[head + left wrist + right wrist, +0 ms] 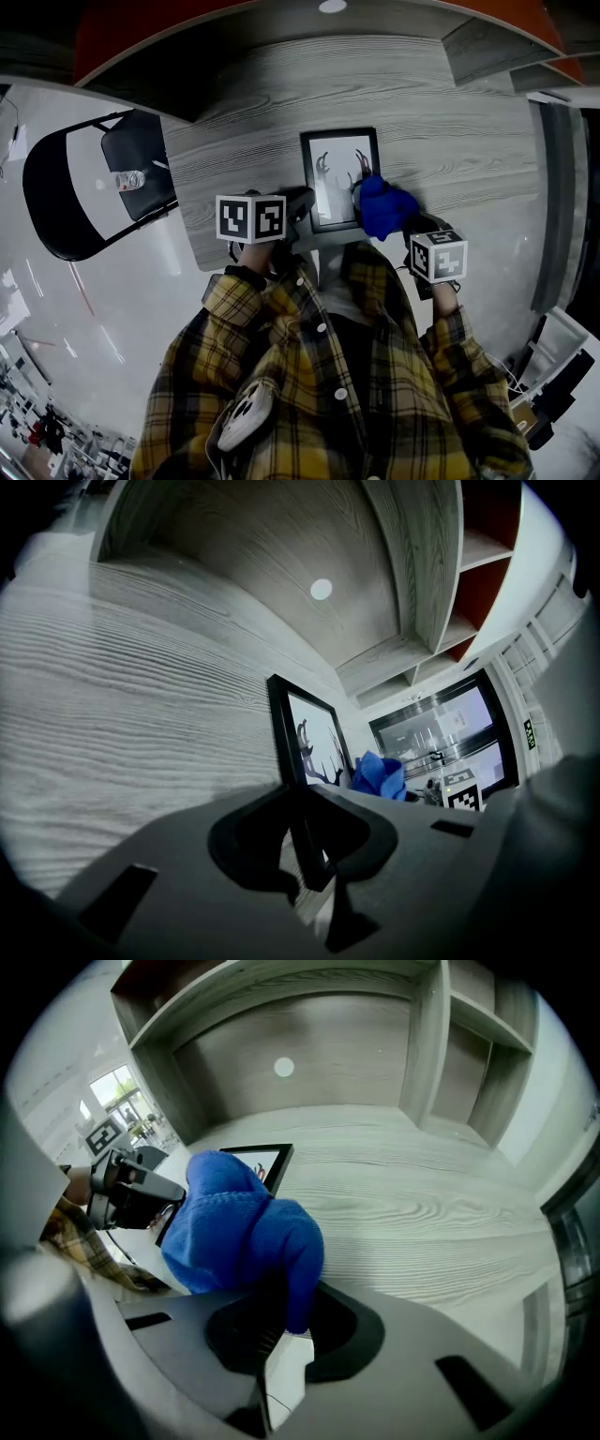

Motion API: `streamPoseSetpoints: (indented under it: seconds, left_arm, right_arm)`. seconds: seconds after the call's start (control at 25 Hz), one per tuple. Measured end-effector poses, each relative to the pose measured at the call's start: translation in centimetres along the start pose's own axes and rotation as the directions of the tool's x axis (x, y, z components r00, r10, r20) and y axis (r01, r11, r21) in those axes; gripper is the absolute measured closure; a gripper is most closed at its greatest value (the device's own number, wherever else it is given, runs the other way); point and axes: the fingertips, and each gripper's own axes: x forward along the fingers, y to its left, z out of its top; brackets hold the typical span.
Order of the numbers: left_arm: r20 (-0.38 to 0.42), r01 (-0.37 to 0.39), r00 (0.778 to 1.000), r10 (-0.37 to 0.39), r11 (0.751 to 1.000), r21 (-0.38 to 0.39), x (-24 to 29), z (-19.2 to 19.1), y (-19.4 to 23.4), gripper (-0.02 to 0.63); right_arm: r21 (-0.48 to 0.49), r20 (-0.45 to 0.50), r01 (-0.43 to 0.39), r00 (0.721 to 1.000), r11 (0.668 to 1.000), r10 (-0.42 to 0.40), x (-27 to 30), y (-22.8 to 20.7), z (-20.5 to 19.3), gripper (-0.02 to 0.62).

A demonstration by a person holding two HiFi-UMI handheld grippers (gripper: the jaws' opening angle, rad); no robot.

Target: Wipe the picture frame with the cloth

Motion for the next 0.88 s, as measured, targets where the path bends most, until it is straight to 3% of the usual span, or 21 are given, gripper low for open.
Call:
streamPoseSetpoints:
  seconds: [0.28, 0.48, 0.64, 0.76, 0.88]
  left_arm:
    - [-0.007, 0.025, 1.000, -0.025, 0.999, 0.026, -0.1, -0.3, -0.4, 0.540]
    - [0.018, 0.105, 0.994, -0.106, 0.994, 0.031, -1.6, 0.5, -2.2, 0.538]
    - [0.079, 0.195, 0.976, -0.202, 0.977, 0.090, -4.6, 2.8, -5.5, 0.540]
    - [0.145, 0.267, 0.944, -0.295, 0.945, 0.188, -7.8, 5.3, -9.4, 0.540]
    - [0.226, 0.285, 0.903, -0.366, 0.903, 0.322, -11.4, 8.0, -13.7, 0.554]
  right_arm:
    - [0.083, 0.166, -0.077, 0.984, 0.994, 0.062, -4.4, 0.9, 3.2, 0.555]
    - [0.052, 0.326, -0.151, 0.937, 0.987, 0.126, -9.0, 3.2, 7.6, 0.555]
    - [-0.005, 0.456, -0.204, 0.871, 0.979, 0.184, -12.9, 5.6, 11.6, 0.555]
    - [-0.063, 0.546, -0.244, 0.803, 0.968, 0.238, -15.6, 7.5, 14.8, 0.555]
    - [-0.141, 0.621, -0.255, 0.730, 0.957, 0.286, -18.3, 9.6, 17.9, 0.555]
